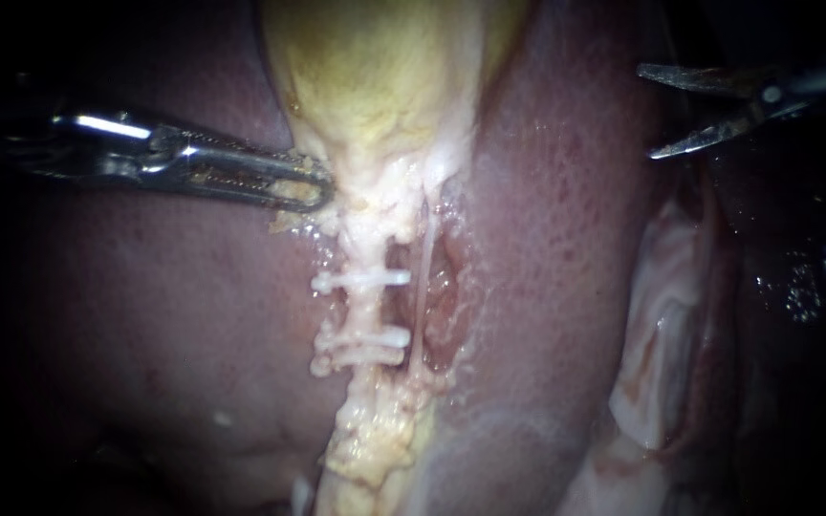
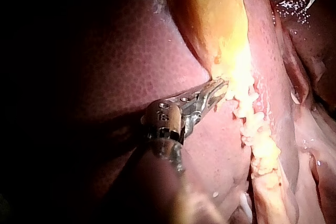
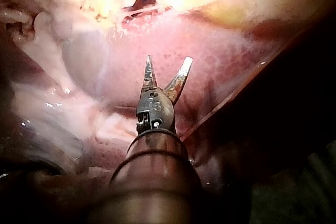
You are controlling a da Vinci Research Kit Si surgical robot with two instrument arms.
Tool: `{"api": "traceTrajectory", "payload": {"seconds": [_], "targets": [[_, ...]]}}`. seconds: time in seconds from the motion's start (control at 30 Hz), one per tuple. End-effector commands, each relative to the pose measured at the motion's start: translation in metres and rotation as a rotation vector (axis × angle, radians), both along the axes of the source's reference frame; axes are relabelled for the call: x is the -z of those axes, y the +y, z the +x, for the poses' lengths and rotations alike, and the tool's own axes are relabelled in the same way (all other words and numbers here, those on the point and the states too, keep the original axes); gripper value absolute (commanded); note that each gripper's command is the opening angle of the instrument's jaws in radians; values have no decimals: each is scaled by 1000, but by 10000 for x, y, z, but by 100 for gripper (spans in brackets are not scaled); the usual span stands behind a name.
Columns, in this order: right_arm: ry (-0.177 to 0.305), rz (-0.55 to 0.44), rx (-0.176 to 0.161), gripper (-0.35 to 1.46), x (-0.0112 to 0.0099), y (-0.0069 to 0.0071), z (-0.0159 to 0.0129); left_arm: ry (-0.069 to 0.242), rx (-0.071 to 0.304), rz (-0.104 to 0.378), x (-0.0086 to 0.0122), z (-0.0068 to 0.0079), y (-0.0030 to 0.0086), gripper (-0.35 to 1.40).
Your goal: Go to the cutting position left tube
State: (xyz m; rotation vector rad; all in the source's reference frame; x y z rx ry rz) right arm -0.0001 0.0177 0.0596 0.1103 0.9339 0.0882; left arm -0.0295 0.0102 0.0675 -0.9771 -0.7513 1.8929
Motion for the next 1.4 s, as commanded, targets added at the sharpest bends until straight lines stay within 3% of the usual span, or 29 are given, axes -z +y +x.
{"api": "traceTrajectory", "payload": {"seconds": [0.03,0.17,0.27,0.4,0.57,0.77,0.9,1.13,1.4], "targets": [[0,0,0,145,0,0,0,0,0,0,1,1,0,-35],[0,0,0,145,0,0,0,-4,-4,4,8,8,1,-35],[0,0,0,145,1,0,0,-8,-9,10,22,24,8,-35],[0,0,0,145,0,0,0,-3,15,7,50,48,23,-35],[0,0,-1,145,1,0,1,-9,51,12,80,64,35,-35],[11,9,8,145,3,-1,4,-11,53,7,85,64,34,-35],[43,23,34,145,7,-9,17,-11,53,7,84,64,34,-35],[88,80,42,145,10,-32,50,-11,52,7,83,64,34,-35],[153,202,55,143,-9,-62,84,-10,53,6,84,64,33,-35]]}}
